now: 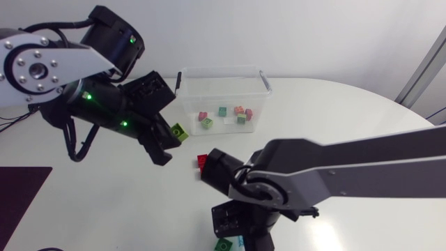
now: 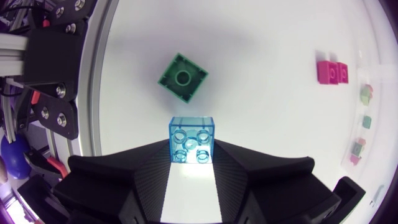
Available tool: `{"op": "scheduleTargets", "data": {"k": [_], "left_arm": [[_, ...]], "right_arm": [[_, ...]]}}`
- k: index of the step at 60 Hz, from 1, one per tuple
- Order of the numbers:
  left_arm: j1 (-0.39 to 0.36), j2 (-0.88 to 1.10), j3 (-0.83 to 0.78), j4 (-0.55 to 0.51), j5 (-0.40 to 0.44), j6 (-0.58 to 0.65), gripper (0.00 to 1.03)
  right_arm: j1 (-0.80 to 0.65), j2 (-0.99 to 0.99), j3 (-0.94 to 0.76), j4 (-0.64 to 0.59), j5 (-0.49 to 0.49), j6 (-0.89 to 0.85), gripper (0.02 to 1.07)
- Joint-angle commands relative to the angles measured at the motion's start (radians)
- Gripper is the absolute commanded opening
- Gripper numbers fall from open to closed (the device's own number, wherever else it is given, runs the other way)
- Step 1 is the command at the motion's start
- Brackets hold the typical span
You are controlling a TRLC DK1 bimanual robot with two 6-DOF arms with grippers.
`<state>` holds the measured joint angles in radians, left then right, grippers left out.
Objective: Place the duplo bricks in the container
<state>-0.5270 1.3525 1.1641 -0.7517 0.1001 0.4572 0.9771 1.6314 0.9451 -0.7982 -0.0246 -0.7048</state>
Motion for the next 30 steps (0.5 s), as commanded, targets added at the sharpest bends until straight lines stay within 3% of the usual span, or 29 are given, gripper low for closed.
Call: {"op": "scheduleTargets", "data": {"k": [1, 30], "left_arm": [[0.019, 0.062, 0.098, 0.003, 0.006, 0.005, 0.25], [0.144, 0.565, 0.560, 0.158, 0.006, -0.097, 0.27]], "right_arm": [[-0.041, -0.061, -0.008, -0.027, 0.008, -0.018, 0.37], [-0.219, -0.202, 0.089, -0.004, 0.018, 0.039, 0.37]]}}
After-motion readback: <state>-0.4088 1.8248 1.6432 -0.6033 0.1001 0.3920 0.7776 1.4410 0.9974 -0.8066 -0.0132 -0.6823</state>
